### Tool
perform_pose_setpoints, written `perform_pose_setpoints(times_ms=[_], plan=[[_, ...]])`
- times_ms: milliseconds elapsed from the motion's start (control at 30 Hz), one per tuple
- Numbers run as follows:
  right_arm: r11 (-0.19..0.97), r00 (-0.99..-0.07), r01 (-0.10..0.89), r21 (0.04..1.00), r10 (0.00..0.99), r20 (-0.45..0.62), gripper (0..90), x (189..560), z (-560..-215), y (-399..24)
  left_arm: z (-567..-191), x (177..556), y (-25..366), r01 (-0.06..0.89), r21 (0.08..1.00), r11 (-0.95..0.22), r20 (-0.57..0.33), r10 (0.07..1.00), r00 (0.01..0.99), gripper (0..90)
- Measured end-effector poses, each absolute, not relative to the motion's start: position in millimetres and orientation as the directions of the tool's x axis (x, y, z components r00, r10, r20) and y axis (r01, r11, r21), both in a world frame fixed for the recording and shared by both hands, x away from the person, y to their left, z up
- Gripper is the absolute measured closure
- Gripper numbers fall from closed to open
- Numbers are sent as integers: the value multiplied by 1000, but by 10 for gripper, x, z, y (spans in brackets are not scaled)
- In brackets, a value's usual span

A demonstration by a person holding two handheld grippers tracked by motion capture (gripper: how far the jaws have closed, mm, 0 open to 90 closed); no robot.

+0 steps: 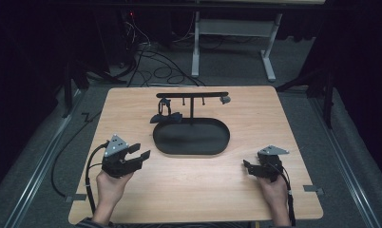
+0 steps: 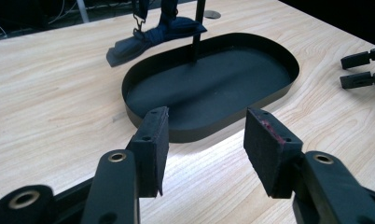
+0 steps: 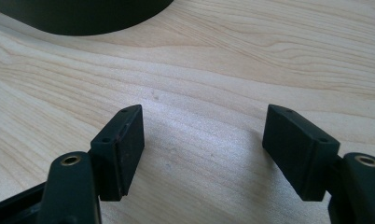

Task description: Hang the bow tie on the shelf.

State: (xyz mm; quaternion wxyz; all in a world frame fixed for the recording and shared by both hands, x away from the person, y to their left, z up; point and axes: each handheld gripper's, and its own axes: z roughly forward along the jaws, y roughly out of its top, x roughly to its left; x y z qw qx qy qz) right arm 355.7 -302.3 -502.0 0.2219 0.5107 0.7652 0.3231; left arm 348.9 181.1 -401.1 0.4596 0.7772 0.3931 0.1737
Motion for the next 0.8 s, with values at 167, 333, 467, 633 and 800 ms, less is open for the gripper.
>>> perform_pose_setpoints(times_ms=[167, 333, 467, 633, 800], plan=[[268, -379, 639, 721, 925, -9, 307, 3557, -5020, -3023, -4089, 3480, 1811, 465, 845, -263, -104, 773, 626, 505], [269, -379, 639, 721, 925, -9, 307, 3557, -5020, -3023, -4159, 3475, 1805, 477, 840, -260, -113, 775, 622, 505], [270, -380, 638, 721, 925, -10, 307, 3557, -5020, -3024, -4211, 3471, 1793, 485, 835, -259, -120, 775, 620, 505], [270, -381, 639, 720, 925, -9, 307, 3557, -5019, -3024, -4266, 3476, 1762, 490, 830, -265, -119, 775, 620, 506], [269, -379, 639, 721, 925, -9, 307, 3557, -5020, -3023, -4350, 3493, 1722, 500, 820, -277, -116, 776, 620, 506]])
